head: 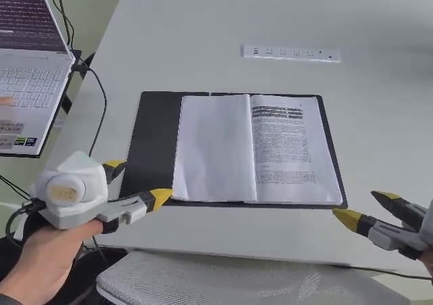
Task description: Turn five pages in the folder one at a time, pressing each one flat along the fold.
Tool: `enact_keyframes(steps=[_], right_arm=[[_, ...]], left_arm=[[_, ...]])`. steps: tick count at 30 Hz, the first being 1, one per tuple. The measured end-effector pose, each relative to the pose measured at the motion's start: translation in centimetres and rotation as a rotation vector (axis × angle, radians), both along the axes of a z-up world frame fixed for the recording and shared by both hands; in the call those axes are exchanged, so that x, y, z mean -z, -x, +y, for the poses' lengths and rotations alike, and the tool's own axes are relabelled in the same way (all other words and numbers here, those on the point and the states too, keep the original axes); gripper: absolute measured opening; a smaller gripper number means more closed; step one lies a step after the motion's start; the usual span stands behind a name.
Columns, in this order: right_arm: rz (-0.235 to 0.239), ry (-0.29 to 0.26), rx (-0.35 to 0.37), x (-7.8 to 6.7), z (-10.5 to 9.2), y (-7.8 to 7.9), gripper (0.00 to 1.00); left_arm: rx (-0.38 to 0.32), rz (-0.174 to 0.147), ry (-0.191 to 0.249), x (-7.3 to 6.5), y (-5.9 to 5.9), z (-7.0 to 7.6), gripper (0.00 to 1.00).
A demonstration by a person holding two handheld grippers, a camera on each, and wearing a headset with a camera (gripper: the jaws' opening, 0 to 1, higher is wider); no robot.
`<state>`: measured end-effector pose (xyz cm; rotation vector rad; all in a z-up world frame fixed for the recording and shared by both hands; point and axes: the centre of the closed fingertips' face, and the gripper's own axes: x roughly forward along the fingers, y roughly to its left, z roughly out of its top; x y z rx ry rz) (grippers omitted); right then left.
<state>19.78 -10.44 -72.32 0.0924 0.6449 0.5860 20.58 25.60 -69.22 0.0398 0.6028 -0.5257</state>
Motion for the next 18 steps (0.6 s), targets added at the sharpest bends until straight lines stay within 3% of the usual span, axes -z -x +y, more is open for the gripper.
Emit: enact_keyframes(steps=[13, 18], right_arm=[[-0.006, 0.002, -0.004, -0.31, 0.06, -0.47, 0.67], [0.001, 0.006, -0.013, -0.18, 0.20, -0.33, 0.68]], left_arm=[[-0.001, -0.008, 0.004, -0.31, -0.28, 0.01, 0.64], [0.000, -0.017, 0.037, -0.71, -0.34, -0.51, 0.68]])
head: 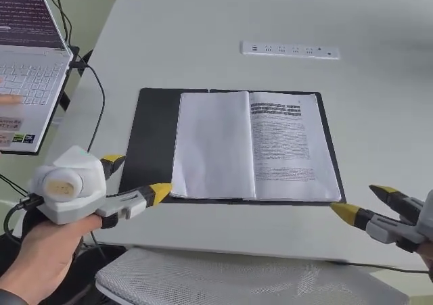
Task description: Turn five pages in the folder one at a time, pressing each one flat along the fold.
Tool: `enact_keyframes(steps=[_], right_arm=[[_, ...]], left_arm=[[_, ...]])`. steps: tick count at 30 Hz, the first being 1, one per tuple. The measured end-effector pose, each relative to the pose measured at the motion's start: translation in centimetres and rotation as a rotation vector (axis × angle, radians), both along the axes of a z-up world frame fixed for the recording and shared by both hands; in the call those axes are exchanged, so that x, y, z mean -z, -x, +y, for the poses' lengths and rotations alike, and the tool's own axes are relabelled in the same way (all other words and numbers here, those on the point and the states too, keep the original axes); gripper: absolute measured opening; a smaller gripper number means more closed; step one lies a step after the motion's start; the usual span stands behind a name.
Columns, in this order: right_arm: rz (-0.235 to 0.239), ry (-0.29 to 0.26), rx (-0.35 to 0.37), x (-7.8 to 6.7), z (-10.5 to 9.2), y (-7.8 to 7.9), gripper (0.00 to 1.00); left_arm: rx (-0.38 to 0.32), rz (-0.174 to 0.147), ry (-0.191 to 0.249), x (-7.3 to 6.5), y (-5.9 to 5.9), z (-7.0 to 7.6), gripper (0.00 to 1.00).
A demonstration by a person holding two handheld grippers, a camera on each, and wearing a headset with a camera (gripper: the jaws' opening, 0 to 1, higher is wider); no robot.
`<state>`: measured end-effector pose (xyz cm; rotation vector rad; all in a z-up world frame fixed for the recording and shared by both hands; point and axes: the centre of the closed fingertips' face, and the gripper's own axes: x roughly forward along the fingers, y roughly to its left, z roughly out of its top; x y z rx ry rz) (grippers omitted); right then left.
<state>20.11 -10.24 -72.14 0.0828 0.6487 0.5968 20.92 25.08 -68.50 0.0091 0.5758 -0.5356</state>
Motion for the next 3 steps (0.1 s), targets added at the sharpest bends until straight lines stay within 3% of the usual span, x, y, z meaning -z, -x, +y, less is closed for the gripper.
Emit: enact_keyframes(steps=[3], right_arm=[[-0.001, 0.001, -0.003, -0.02, 0.09, 0.16, 0.69]], left_arm=[[-0.002, -0.002, -0.003, 0.01, 0.06, 0.04, 0.69]])
